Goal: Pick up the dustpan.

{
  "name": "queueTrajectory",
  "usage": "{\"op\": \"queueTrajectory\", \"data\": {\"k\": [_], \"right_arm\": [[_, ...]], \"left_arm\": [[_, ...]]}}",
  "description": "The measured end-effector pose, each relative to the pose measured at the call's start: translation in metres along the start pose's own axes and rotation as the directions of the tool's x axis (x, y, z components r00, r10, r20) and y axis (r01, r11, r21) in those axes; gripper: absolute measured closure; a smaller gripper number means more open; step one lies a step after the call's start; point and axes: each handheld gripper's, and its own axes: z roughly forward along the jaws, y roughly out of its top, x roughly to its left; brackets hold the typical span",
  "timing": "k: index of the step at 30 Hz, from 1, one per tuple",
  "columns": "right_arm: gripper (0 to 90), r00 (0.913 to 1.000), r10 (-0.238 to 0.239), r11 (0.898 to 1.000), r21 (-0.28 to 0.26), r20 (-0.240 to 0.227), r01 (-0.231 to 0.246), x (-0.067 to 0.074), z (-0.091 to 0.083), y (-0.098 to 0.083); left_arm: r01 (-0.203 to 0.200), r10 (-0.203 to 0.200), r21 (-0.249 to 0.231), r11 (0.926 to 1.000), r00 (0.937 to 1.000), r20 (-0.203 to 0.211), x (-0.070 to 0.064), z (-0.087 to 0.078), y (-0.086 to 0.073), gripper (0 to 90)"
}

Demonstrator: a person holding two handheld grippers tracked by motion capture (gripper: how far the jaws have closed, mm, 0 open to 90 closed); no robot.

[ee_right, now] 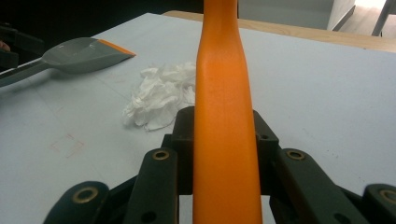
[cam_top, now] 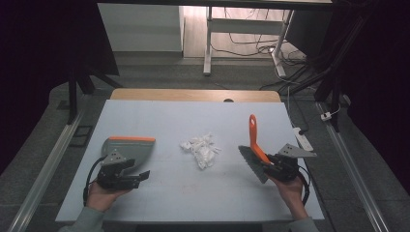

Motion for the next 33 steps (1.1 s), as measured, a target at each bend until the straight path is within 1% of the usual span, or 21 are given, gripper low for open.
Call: {"op": "queueTrajectory", "data": {"k": [6,9,10,11,13,14,15,16,17,18,19,21,24,27,30,32,33], "right_arm": [[70.3,0.9999,0.011,1.000,-0.006,0.004,-0.011,0.000,-0.001,0.000],[70.3,0.9999,0.011,1.000,-0.010,-0.002,-0.011,-0.001,0.000,0.000],[70.2,0.9999,0.012,1.000,-0.009,-0.003,-0.012,-0.001,0.000,0.000],[70.2,0.9999,0.013,1.000,-0.011,-0.004,-0.013,-0.001,-0.001,0.000],[70.3,0.9999,0.015,1.000,-0.011,-0.006,-0.015,-0.002,-0.001,0.000],[70.3,0.9998,0.015,1.000,-0.011,-0.009,-0.016,-0.001,-0.001,0.000],[70.3,0.9999,0.010,1.000,-0.010,-0.006,-0.010,-0.001,0.000,0.000],[70.3,1.0000,0.006,1.000,-0.008,-0.005,-0.006,0.000,0.000,0.000],[70.3,1.0000,0.003,1.000,-0.009,-0.006,-0.003,0.000,0.000,0.001],[70.3,1.0000,0.003,1.000,-0.010,-0.009,-0.003,0.000,-0.001,0.001],[70.3,1.0000,0.003,1.000,-0.010,-0.009,-0.003,0.000,-0.001,0.001],[70.3,1.0000,0.002,1.000,-0.012,-0.003,-0.002,0.000,-0.001,0.001],[70.3,1.0000,0.002,1.000,-0.012,0.006,-0.002,0.001,-0.002,0.001],[70.3,0.9999,-0.001,1.000,-0.007,0.011,0.001,0.001,-0.002,0.001],[70.3,0.9999,0.000,1.000,-0.004,0.015,0.000,0.001,-0.002,0.001],[70.3,0.9998,0.001,1.000,-0.002,0.018,-0.001,0.001,-0.002,0.001],[70.3,0.9999,-0.002,1.000,0.000,0.016,0.002,0.001,-0.002,0.001]], "left_arm": [[0.008,-0.008,-0.001,1.0000,1.0000,-0.005,-0.004,-0.001,0.004,22.5],[0.021,-0.021,0.003,0.9998,0.9997,-0.011,-0.005,-0.004,0.009,22.4],[0.031,-0.031,0.003,0.9995,0.9993,-0.021,-0.006,-0.005,0.012,22.4],[0.031,-0.031,0.003,0.9995,0.9993,-0.021,-0.006,-0.005,0.012,22.4],[0.050,-0.049,0.019,0.9986,0.9978,-0.046,-0.005,-0.006,0.016,22.4],[0.069,-0.066,0.040,0.9969,0.9954,-0.070,-0.004,-0.007,0.019,22.4],[0.069,-0.066,0.040,0.9969,0.9954,-0.070,-0.004,-0.007,0.019,22.3],[0.074,-0.070,0.048,0.9961,0.9942,-0.082,-0.004,-0.008,0.021,22.1],[0.082,-0.076,0.055,0.9951,0.9918,-0.103,-0.002,-0.010,0.023,22.1],[0.090,-0.083,0.055,0.9945,0.9904,-0.111,0.000,-0.012,0.024,22.1],[0.090,-0.083,0.055,0.9945,0.9904,-0.111,0.000,-0.012,0.024,21.9],[0.107,-0.100,0.052,0.9929,0.9869,-0.127,0.003,-0.015,0.023,21.9],[0.129,-0.116,0.074,0.9889,0.9814,-0.153,0.009,-0.018,0.021,21.6],[0.167,-0.148,0.097,0.9813,0.9730,-0.177,0.015,-0.022,0.019,20.6],[0.204,-0.179,0.115,0.9721,0.9633,-0.200,0.019,-0.025,0.017,19.2],[0.225,-0.195,0.130,0.9657,0.9579,-0.211,0.022,-0.028,0.016,18.7],[0.248,-0.214,0.146,0.9576,0.9526,-0.216,0.023,-0.030,0.015,17.8]]}}
